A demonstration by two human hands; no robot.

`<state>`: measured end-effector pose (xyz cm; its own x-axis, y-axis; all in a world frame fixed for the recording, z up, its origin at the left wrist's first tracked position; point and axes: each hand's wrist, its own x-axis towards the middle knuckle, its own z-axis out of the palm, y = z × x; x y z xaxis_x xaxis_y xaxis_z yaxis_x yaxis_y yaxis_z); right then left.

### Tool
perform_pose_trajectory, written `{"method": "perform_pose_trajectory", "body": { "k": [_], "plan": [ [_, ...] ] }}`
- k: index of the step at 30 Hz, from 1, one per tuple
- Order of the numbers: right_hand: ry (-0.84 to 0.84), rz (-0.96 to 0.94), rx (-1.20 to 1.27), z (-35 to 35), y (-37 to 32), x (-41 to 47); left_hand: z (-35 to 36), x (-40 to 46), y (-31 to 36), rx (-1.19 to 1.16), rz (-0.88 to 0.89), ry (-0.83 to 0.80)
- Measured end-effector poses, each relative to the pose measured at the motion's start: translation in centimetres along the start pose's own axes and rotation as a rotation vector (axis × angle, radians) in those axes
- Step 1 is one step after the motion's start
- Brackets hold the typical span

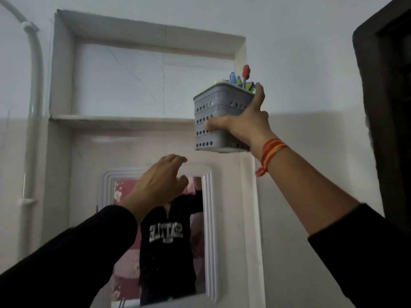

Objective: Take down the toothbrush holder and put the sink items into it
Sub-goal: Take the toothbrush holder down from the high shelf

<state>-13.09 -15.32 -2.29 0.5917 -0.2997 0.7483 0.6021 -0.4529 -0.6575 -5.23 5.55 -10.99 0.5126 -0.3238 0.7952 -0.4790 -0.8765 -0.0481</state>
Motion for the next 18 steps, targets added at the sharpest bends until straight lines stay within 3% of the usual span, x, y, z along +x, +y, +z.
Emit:
{"method": "perform_pose_trajectory", "body": {
  "k": [4, 9, 18],
  "plan": [
    [-0.038, 0.007, -0.060, 0.8, 5.5, -8.0, 4.2, -9.3, 0.2, -0.103, -0.055, -0.144],
    [-0.127, 0.070, -0.063, 2.8, 14.3, -18.9, 10.0, -21.4, 0.8, -0.267, -0.253, -0.359],
    [-0.224, 0.380, -0.172, 7.1, 30.2, -36.7, 19.7, -34.0, 0.0, -0.369, -0.584, -0.614]
  ]
}}
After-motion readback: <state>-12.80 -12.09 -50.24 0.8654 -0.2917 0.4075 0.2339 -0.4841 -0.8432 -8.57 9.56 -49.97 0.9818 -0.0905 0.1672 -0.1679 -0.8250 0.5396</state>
